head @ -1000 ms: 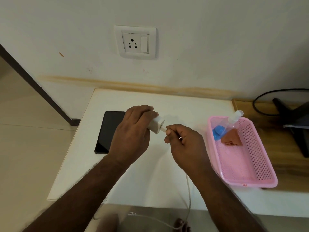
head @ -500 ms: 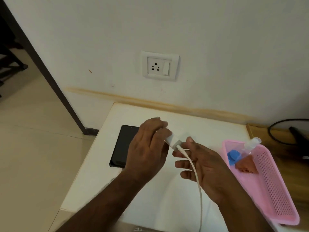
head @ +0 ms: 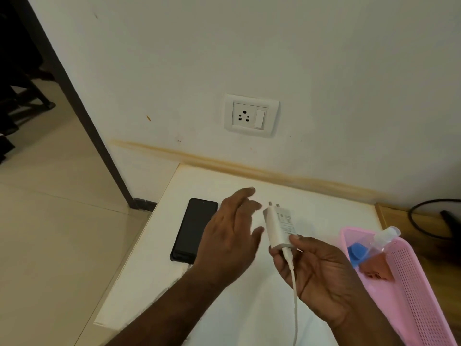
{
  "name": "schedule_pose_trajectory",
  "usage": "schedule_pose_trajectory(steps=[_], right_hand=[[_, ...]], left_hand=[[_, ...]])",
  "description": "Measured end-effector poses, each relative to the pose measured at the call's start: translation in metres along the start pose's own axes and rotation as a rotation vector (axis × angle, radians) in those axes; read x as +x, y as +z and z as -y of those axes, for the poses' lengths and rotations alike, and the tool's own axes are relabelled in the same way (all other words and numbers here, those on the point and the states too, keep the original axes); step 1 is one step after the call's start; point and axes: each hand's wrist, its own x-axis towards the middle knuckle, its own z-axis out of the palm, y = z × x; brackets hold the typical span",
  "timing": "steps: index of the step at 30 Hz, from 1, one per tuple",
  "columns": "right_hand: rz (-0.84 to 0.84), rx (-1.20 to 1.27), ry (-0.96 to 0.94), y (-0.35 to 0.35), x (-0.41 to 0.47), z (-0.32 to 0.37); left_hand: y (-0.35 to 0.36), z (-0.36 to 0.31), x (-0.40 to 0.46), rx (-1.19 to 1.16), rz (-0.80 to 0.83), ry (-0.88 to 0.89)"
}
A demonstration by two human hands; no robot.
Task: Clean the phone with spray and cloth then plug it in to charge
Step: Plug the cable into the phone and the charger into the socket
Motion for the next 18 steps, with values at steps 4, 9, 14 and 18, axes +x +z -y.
schedule_pose_trajectory(steps=[4, 9, 14, 18], right_hand=[[-0.047, -0.054, -0.094, -0.003, -0.001, 0.012], [-0.002, -0.199, -0.16, 0.026, 0.019, 0.036], [-0.031, -0.355, -0.2, 0.089, 0.062, 0.057], [-0.08, -0.418, -0.201, 0.126, 0.098, 0.064]], left_hand=[[-0.008, 0.021, 0.009, 0.145, 0.207, -0.236], [-0.005, 0.036, 0.005, 0.2, 0.437, -0.273], [-0.008, 0.054, 0.004, 0.284, 0.461, -0.413], [-0.007, 0.064, 0.003, 0.283, 0.457, -0.503]])
